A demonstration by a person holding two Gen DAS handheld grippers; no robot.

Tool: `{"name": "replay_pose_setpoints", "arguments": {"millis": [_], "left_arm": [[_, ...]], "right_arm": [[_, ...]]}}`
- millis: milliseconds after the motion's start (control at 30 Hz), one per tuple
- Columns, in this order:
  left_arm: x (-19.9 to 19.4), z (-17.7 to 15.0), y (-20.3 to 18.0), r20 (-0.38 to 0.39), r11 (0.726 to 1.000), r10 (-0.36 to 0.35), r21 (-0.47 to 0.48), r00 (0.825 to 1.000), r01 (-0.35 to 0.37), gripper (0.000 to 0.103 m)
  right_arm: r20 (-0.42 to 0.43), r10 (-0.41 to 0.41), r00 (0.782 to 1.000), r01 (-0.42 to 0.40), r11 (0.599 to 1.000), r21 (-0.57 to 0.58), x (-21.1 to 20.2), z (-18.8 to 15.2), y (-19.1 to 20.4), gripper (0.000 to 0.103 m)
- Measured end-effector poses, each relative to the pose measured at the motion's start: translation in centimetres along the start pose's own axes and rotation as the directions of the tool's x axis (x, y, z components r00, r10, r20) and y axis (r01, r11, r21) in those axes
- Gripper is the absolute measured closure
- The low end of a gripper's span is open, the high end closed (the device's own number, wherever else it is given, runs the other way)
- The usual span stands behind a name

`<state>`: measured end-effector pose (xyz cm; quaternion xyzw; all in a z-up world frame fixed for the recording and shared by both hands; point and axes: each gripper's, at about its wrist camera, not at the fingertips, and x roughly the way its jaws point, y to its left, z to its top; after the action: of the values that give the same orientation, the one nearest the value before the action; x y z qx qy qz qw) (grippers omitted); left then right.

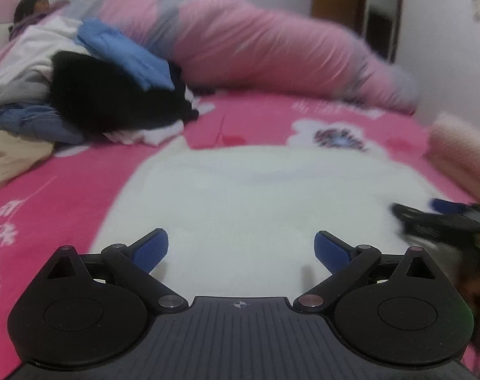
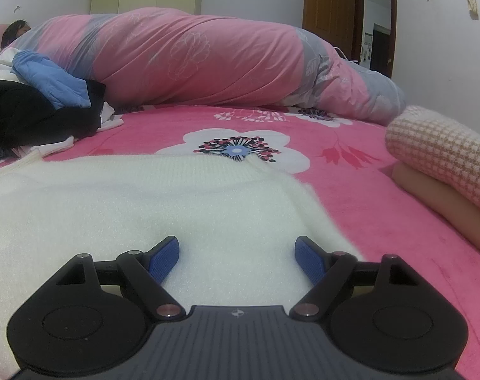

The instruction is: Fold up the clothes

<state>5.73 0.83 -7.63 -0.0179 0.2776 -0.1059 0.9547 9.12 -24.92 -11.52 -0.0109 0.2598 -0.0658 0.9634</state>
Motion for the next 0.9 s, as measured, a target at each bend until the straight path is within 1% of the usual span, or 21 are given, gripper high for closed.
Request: {"name": "replay_pose_setpoints", "arguments": {"millis": [33,133,267,300,367,400,467,500,533,600,633,667,733,800,867,900], "left_arm": [[-1.3,-0.7,0.7,0.014,1.0,-0.011,-0.006,1.0,0.011,0.003],[-4.1,-3.0,3.1,0.011,0.999,-0.022,-0.046,1.0,0.022,0.003],[-5.4,-4.9,5.6,-0.012,0.993,-0.031,-0.114,0.999,0.029,0.007],[-5.3,-5.1,6.2,-0.017,0.989,-0.039,-0.146,0.999,0.036,0.01],[-4.8,-5.1,7.6,-0.019,0.97,-0.069,-0.235,0.997,0.063,0.019],[-4.6,-5.1,8.2,-0.019,0.957,-0.085,-0.279,0.996,0.076,0.023],[-4.0,-5.1,9.5,-0.016,0.928,-0.111,-0.36,0.994,0.098,0.026],[-3.5,-5.0,10.1,-0.012,0.913,-0.12,-0.394,0.993,0.105,0.032],[-3.1,-5.0,10.6,-0.01,0.899,-0.126,-0.424,0.992,0.11,0.041],[-2.3,-5.0,11.4,-0.005,0.873,-0.129,-0.476,0.992,0.111,0.048],[-1.9,-5.0,11.9,-0.002,0.858,-0.13,-0.501,0.991,0.112,0.058],[-1.8,-4.9,12.2,0.004,0.852,-0.133,-0.51,0.991,0.117,0.065],[-2.1,-4.9,12.4,0.021,0.857,-0.144,-0.497,0.989,0.135,0.078],[-2.5,-4.8,12.7,0.039,0.861,-0.154,-0.484,0.987,0.154,0.082],[-2.8,-4.7,13.0,0.056,0.865,-0.165,-0.471,0.985,0.172,0.083],[-2.6,-4.8,13.2,0.046,0.869,-0.163,-0.466,0.986,0.165,0.083]], "right_arm": [[0.0,0.0,1.0,0.0,1.0,-0.001,0.0,0.0,0.0,0.02],[0.003,0.0,1.0,0.0,1.0,0.0,0.0,0.0,0.0,0.02],[0.005,0.0,1.0,0.0,1.0,-0.001,0.0,-0.1,0.0,0.02],[0.005,0.0,1.0,0.0,1.0,-0.001,0.0,-0.1,0.0,0.02],[0.005,0.0,1.0,0.0,1.0,-0.002,0.0,-0.1,0.0,0.02],[0.006,-0.001,1.0,0.001,1.0,-0.002,0.0,-0.1,0.0,0.02],[0.007,-0.002,1.0,0.002,1.0,-0.003,-0.1,-0.1,0.0,0.02],[0.008,-0.003,1.0,0.003,1.0,-0.003,-0.1,-0.1,0.1,0.02],[0.008,-0.002,1.0,0.002,1.0,-0.004,-0.1,-0.1,0.1,0.02],[0.008,-0.002,1.0,0.002,1.0,-0.004,-0.1,-0.1,0.1,0.02],[0.008,-0.002,1.0,0.002,1.0,-0.004,-0.1,-0.1,0.1,0.02],[0.008,-0.002,1.0,0.002,1.0,-0.004,-0.1,-0.1,0.1,0.02],[0.008,-0.002,1.0,0.002,1.0,-0.004,-0.1,-0.1,0.1,0.02],[0.009,-0.002,1.0,0.002,1.0,-0.004,-0.1,-0.1,0.0,0.02],[0.009,-0.002,1.0,0.002,1.0,-0.004,-0.1,-0.1,0.0,0.02],[0.01,-0.001,1.0,0.001,1.0,-0.004,-0.1,-0.1,0.0,0.02]]}}
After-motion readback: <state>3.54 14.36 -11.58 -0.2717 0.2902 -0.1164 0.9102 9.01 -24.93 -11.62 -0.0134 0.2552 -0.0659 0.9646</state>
